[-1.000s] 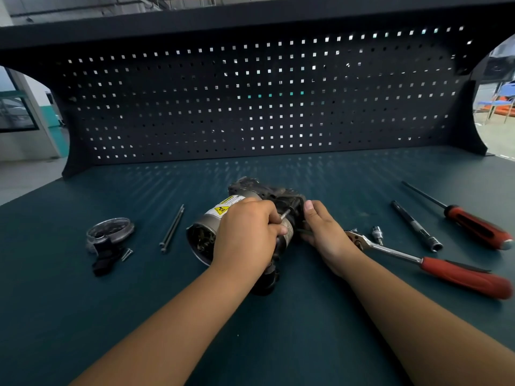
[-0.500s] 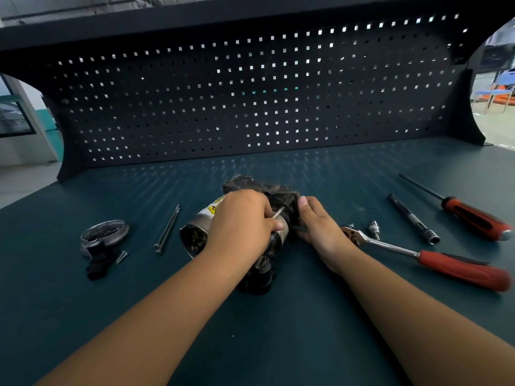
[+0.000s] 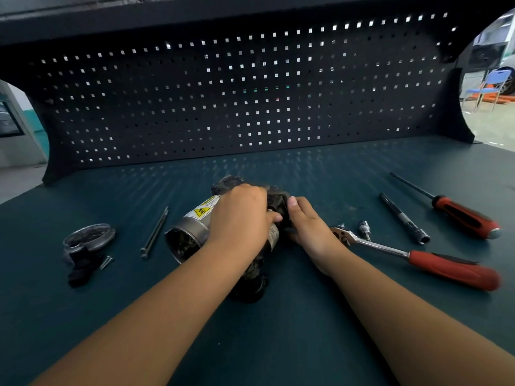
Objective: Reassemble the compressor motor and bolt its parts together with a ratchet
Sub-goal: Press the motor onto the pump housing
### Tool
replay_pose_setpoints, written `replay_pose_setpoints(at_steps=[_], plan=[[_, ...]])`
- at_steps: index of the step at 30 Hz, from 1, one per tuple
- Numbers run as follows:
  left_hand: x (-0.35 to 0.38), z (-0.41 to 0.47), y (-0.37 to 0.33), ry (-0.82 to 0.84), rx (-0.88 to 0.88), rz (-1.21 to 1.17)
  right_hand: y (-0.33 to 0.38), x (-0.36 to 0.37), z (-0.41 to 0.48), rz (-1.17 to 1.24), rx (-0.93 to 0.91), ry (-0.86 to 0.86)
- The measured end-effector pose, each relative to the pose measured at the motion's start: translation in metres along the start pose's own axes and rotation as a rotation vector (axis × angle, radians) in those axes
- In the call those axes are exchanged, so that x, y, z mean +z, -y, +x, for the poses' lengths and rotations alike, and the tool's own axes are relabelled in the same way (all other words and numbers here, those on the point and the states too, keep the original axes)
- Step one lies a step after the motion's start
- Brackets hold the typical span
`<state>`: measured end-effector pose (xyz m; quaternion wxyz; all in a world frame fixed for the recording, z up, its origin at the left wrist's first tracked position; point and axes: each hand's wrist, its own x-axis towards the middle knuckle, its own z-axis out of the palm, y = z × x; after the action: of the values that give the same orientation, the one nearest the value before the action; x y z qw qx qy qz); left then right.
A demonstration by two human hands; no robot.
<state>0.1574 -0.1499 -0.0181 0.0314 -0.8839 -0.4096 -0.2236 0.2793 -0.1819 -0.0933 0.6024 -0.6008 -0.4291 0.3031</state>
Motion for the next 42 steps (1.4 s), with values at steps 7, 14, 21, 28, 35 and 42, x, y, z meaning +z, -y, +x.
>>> replay_pose_setpoints(at_steps=[7,14,21,28,35,42], plan=[[-0.002,0.003,0.000,0.017,0.057,-0.001,0.002,0.000,-0.001,0.014,0.003,-0.006],[-0.002,0.009,-0.002,0.057,0.037,0.040,0.005,0.001,-0.003,0.007,0.011,-0.009],[0.006,0.003,0.001,0.000,-0.039,-0.044,0.004,0.001,-0.003,0.013,0.028,-0.023],[0.004,0.004,-0.005,0.041,0.047,0.092,0.007,0.002,-0.004,0.034,0.029,-0.042],[0.000,0.010,-0.002,0.102,0.106,0.114,0.009,0.001,-0.007,0.028,0.028,-0.041],[-0.006,0.010,-0.004,0.109,0.193,0.190,0.011,0.002,-0.007,0.024,0.031,-0.033]])
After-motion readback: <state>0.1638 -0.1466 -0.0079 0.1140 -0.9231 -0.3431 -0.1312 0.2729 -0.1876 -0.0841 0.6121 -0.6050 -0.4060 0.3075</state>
